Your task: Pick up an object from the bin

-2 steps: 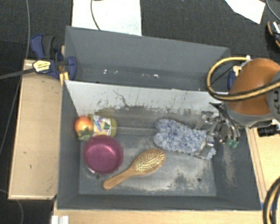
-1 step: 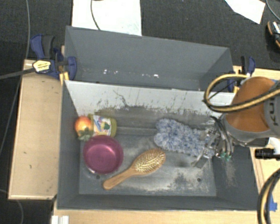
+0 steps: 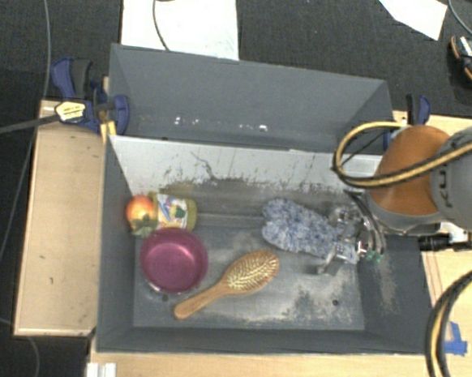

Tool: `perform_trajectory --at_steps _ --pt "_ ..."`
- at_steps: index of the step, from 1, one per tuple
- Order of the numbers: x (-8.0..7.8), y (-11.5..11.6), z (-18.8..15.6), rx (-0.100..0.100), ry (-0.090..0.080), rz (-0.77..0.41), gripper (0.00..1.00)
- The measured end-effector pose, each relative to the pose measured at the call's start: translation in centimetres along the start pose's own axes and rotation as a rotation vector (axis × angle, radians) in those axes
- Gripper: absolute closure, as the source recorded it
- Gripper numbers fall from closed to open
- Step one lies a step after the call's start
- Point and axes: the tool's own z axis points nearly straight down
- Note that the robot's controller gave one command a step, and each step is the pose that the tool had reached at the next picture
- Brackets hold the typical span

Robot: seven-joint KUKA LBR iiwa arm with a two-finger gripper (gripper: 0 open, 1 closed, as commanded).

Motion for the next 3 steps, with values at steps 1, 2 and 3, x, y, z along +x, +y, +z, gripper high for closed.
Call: perform_trajectory --at_steps 1,2,3 --pt "0.6 1.3 0.0 0.003 0.002 0.311 1.0" --pt "0.6 1.3 0.0 0.003 0.002 0.31 1.0" --pt "1.0 1.3 -2.4 0.006 0.014 0.309 1.0"
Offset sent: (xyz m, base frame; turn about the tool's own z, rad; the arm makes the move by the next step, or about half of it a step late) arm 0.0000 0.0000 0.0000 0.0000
